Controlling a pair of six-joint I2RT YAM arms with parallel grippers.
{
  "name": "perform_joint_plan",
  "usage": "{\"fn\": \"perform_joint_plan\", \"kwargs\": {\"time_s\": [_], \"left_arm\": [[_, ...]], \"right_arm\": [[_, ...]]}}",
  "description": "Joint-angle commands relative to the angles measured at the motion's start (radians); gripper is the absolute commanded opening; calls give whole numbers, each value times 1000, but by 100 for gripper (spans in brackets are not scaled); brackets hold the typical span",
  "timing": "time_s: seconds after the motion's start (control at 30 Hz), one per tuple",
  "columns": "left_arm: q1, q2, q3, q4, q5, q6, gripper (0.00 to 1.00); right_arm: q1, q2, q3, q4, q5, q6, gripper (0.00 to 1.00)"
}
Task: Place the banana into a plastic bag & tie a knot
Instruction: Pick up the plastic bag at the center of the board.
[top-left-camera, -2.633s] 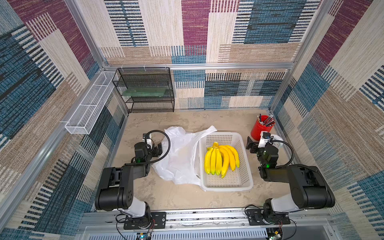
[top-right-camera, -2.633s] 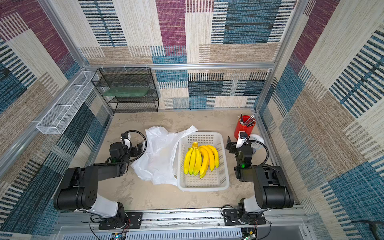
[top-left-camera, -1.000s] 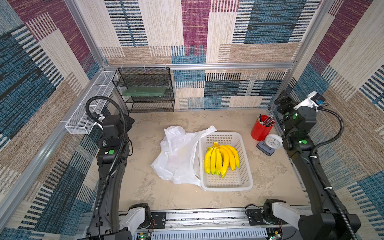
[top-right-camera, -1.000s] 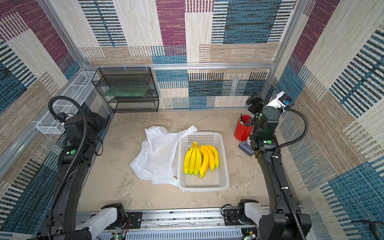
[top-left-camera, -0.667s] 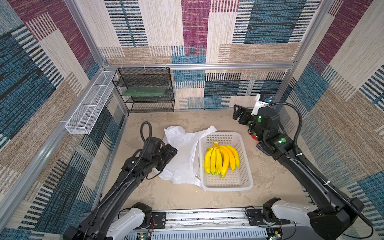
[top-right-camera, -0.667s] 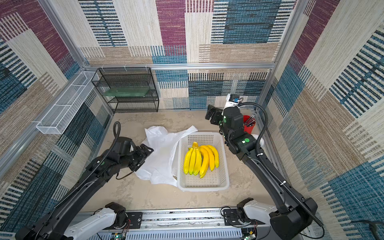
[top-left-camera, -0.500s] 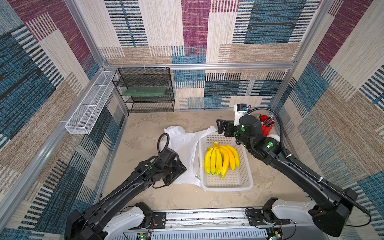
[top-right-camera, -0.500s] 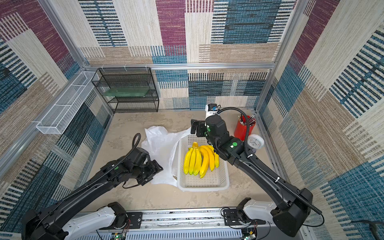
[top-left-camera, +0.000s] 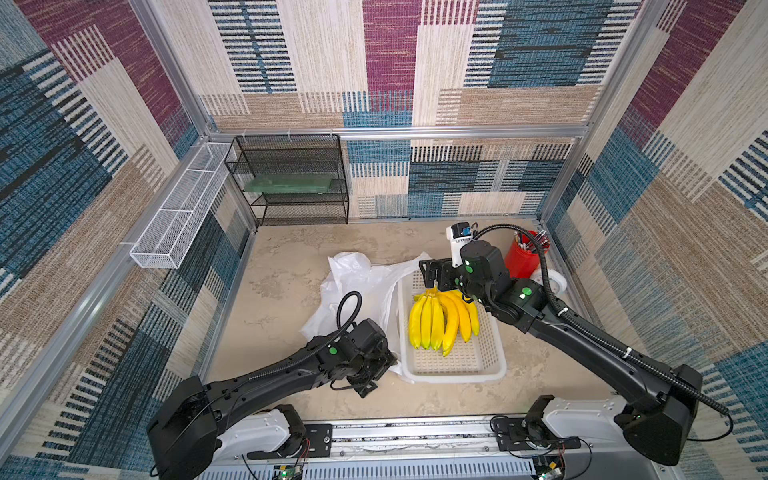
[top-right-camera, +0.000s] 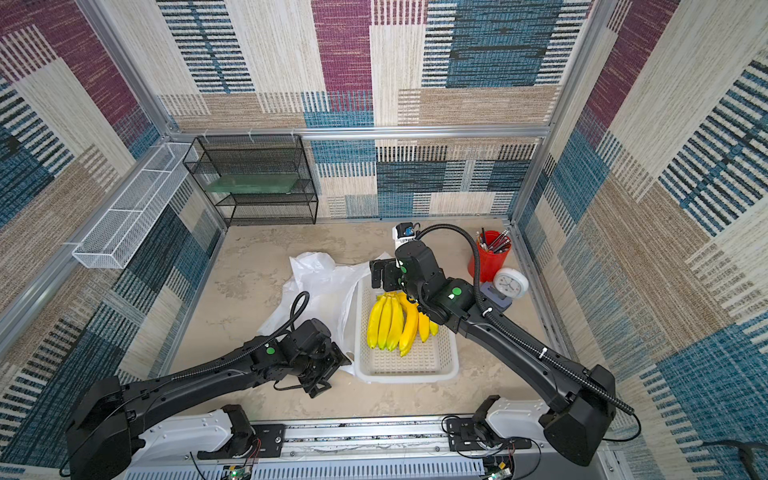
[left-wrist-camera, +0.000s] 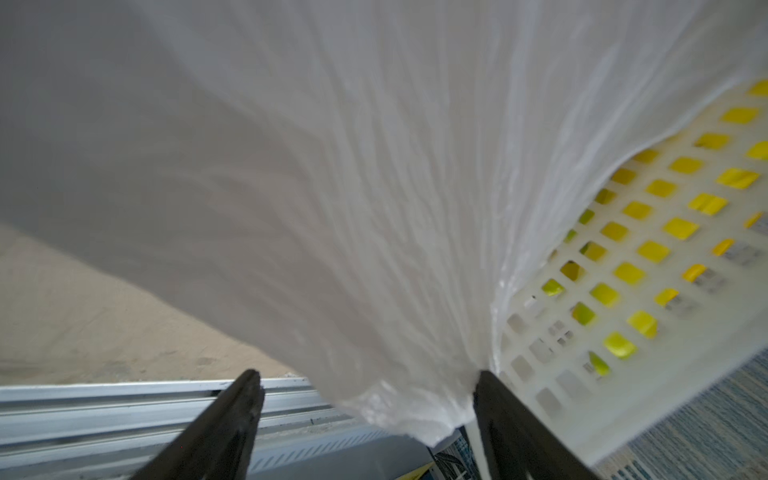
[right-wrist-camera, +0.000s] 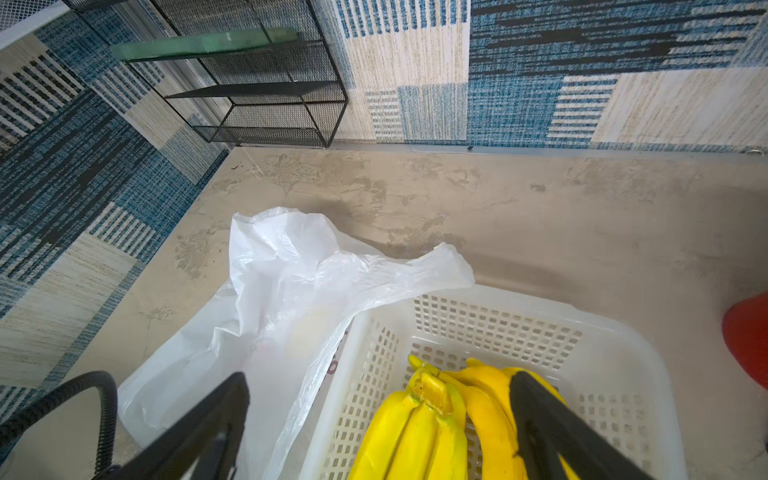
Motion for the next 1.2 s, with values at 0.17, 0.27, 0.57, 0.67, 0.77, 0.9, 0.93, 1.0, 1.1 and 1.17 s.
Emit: {"fn": "perform_joint_plan", "kwargs": {"time_s": [0.17,0.27,0.57,0.67,0.77,0.9,0.93,1.0,1.1,1.17], "left_arm": [[26,70,123,-71,-96,-27,9],[125,-7,105,-219,-91,60,0],[631,-61,199,-558,70,731,0],[713,78,335,-712,-12,957,0],[739,197,462,-832,-204,1073,0],[765,232,526,-869,-276,1097,18],[765,210,523,-867,-254,1081,24],[765,146,489,-851,-200,1045,37],[765,10,398,-778,-71,995,64],[765,-92,328,-706,-14,968,98]], "right_arm": [[-4,-14,-3,-18,-34,-24,97],[-4,-13,-3,-19,-38,-36,97],[55,101,60,-28,24,-149,95],[119,179,94,-26,75,-210,95],[166,266,160,-56,105,-241,94],[183,389,302,-169,120,-148,91],[185,404,317,-175,114,-149,90],[184,410,319,-161,100,-151,90],[174,400,303,-140,62,-154,91],[164,393,297,-136,35,-151,91]]}}
